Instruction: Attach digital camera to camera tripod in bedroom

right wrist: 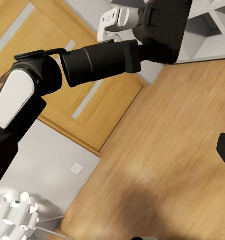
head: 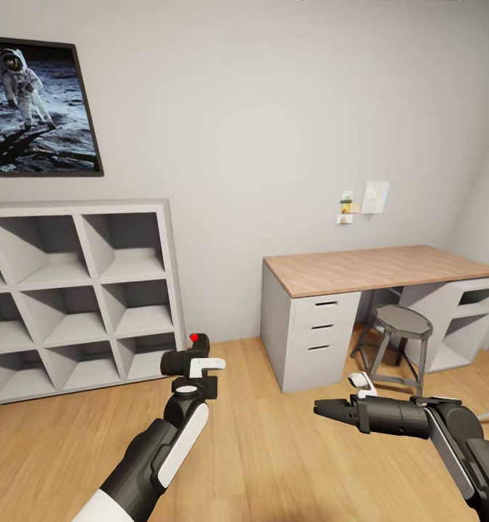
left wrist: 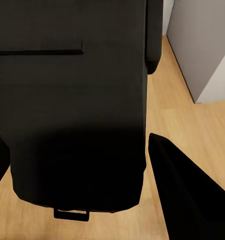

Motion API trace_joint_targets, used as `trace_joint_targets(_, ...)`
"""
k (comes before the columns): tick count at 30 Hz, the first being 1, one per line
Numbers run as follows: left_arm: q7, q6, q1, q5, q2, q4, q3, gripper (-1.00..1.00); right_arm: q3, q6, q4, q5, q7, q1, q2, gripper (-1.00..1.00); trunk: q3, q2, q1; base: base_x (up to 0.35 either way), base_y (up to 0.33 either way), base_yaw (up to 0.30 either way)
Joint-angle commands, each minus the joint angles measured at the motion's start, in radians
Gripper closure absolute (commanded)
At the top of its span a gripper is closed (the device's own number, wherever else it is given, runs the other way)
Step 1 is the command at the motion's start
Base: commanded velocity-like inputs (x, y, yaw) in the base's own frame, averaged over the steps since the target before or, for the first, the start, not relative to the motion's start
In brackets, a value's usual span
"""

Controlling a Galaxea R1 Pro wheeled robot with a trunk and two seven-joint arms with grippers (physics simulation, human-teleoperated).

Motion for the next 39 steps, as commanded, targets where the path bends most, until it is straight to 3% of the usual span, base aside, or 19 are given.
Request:
trace_joint_targets(1,0.009,0.002,-0.001,0.008,0.000,-0.001,-0.002,1.00,0.000,0.007,0.000,-0.004,0.000,-0.001,0.000,-1.00,0.002,0.007,-0.004,0.000,0.000,0.000)
trace_joint_targets(8,0.010,0.002,-0.001,0.008,0.000,-0.004,-0.001,1.00,-0.025,0.007,0.000,-0.006,-0.001,-0.001,-0.001,-1.00,0.024,0.056,-0.031,0.000,0.000,0.000)
trace_joint_targets(17,0.002,0.002,-0.001,0.018,0.000,-0.009,-0.001,1.00,-0.153,0.007,0.000,0.016,-0.026,-0.001,-0.002,-1.00,0.052,0.119,-0.065,0.000,0.000,0.000)
trace_joint_targets(19,-0.007,0.003,-0.001,0.032,0.002,-0.023,0.000,1.00,-0.198,0.007,-0.001,0.040,-0.030,-0.001,-0.002,-1.00,0.058,0.133,-0.073,0.000,0.000,0.000)
trace_joint_targets(20,-0.018,0.004,-0.001,0.067,0.005,-0.052,0.004,1.00,-0.249,0.008,-0.002,0.079,-0.032,-0.001,-0.001,-1.00,0.062,0.140,-0.077,0.000,0.000,0.000)
trace_joint_targets(27,-0.027,0.004,-0.001,0.146,0.010,-0.072,0.008,1.00,-0.276,0.015,-0.003,0.106,-0.035,-0.001,-0.001,-1.00,0.084,0.189,-0.104,0.000,0.000,0.000)
trace_joint_targets(30,-0.039,0.004,-0.001,0.178,0.010,-0.075,0.034,1.00,-0.280,0.012,-0.003,0.106,-0.037,-0.001,-0.001,-1.00,0.093,0.210,-0.115,0.000,0.000,0.000)
trace_joint_targets(32,-0.055,0.005,-0.001,0.203,0.011,-0.075,0.074,1.00,-0.293,0.011,-0.003,0.106,-0.039,-0.001,-0.002,-1.00,0.099,0.224,-0.123,0.000,0.000,0.000)
trace_joint_targets(33,-0.212,0.020,-0.001,0.253,0.021,-0.071,0.238,1.00,-0.385,0.008,-0.002,0.163,-0.120,-0.001,-0.002,-1.00,0.102,0.231,-0.127,0.000,0.000,0.000)
trace_joint_targets(36,-0.296,0.025,-0.001,0.256,0.035,-0.064,0.280,1.00,-0.432,0.008,-0.002,0.185,-0.163,-0.001,-0.002,-1.00,0.112,0.252,-0.138,0.000,0.000,0.000)
trace_joint_targets(39,-0.304,0.025,-0.001,0.256,0.049,-0.061,0.284,1.00,-0.438,0.007,0.000,0.187,-0.200,-0.001,-0.002,-1.00,0.121,0.273,-0.150,0.000,0.000,0.000)
